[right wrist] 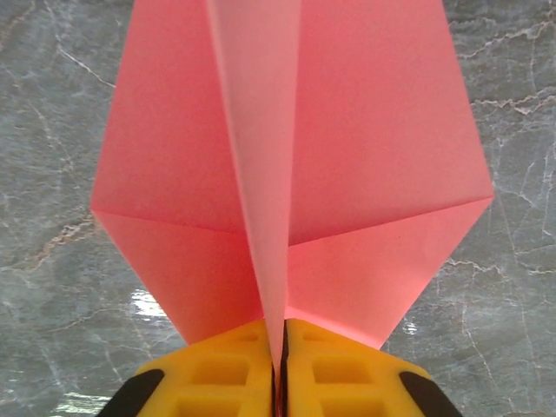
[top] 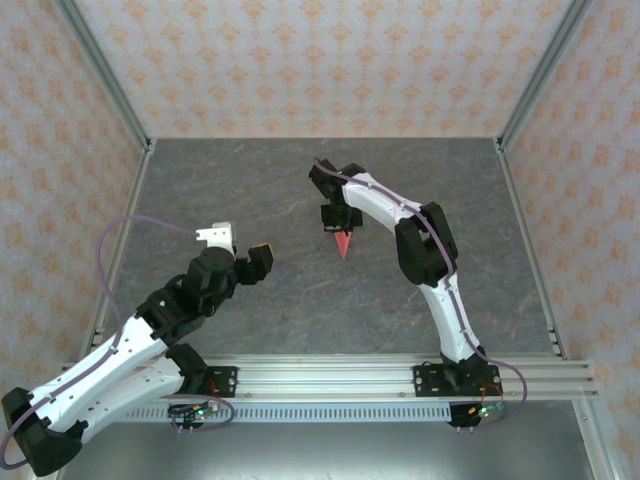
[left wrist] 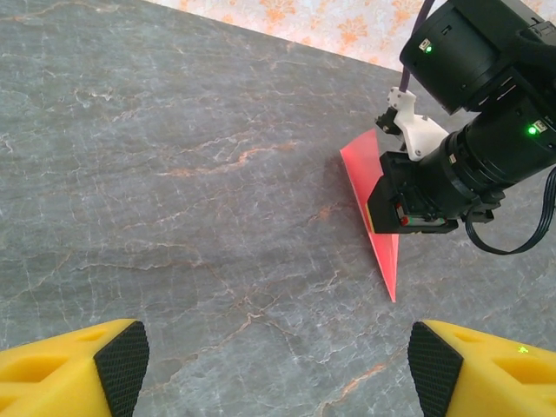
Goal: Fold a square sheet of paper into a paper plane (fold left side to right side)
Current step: Place the paper plane at the center of the table.
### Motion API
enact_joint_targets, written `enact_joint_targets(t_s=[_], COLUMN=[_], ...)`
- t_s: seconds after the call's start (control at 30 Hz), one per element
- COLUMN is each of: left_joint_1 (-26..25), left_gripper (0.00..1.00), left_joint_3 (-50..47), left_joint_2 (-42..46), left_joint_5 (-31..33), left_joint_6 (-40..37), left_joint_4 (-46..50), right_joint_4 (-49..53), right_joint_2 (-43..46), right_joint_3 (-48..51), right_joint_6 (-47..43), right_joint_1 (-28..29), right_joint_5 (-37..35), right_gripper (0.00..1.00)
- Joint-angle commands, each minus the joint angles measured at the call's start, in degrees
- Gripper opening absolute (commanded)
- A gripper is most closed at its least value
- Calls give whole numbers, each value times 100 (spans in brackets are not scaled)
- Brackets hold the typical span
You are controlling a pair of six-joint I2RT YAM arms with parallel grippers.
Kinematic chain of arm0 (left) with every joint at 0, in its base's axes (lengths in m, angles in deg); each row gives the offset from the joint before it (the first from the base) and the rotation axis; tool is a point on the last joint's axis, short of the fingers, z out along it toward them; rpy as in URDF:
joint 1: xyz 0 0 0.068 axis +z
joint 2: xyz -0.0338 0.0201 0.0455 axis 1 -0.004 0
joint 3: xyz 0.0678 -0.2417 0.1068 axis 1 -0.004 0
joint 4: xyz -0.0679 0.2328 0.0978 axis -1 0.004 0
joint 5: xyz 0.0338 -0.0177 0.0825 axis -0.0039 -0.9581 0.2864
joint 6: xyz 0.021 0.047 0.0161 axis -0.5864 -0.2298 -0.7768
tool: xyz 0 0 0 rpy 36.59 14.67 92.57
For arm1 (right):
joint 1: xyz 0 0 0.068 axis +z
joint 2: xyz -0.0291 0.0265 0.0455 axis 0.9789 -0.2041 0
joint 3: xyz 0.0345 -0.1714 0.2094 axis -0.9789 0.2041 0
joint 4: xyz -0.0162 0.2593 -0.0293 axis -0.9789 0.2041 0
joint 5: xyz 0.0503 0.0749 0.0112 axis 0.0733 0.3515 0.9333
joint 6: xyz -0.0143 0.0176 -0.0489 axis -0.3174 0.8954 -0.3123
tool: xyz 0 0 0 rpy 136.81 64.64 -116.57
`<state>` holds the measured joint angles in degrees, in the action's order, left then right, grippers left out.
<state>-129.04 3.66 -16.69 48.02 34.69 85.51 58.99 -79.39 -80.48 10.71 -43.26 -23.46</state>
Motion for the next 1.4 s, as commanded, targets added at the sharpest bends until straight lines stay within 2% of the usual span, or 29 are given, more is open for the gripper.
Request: enact_joint_targets(t_s=[0.0,0.4,0.73,0.9,1.0,1.17,1.3,1.37], left_joint_1=[43,47,119,672,1066,1591,1896,1948], left_gripper=[81,82,82,88,89,89,90,90], left_joint_3=[-54,-2,195,344,506,797,830,581], left_joint_2=[-21,-48,-231,-419,-594,-843,-958,-964], left_joint_5=[-33,-130,202,92,216,735,1614,2110], left_joint_6=[-103,-117,-121,-103,-106,-281,-657,-1083], left_joint_4=[-17,31,148,145,245,266,4,-563], right_joint_4=[239,145,411,479,208,-1081,-2189,-2813], right_joint_2=[-151,-131,638,1538,2301,3843,4975,5504], right_joint_3=[-178,-17,118,511,1017,2543,3849,4515], right_joint_6=[-37,-42,-178,-282,-393,-711,-904,-973], right_joint_1=[-24,-23,-15,-6,-20,-113,-467,-769], right_joint_5=[-194,-180,-424,-611,-857,-1595,-2255,-2357], right_gripper=[14,22,38,49,59,80,99,100])
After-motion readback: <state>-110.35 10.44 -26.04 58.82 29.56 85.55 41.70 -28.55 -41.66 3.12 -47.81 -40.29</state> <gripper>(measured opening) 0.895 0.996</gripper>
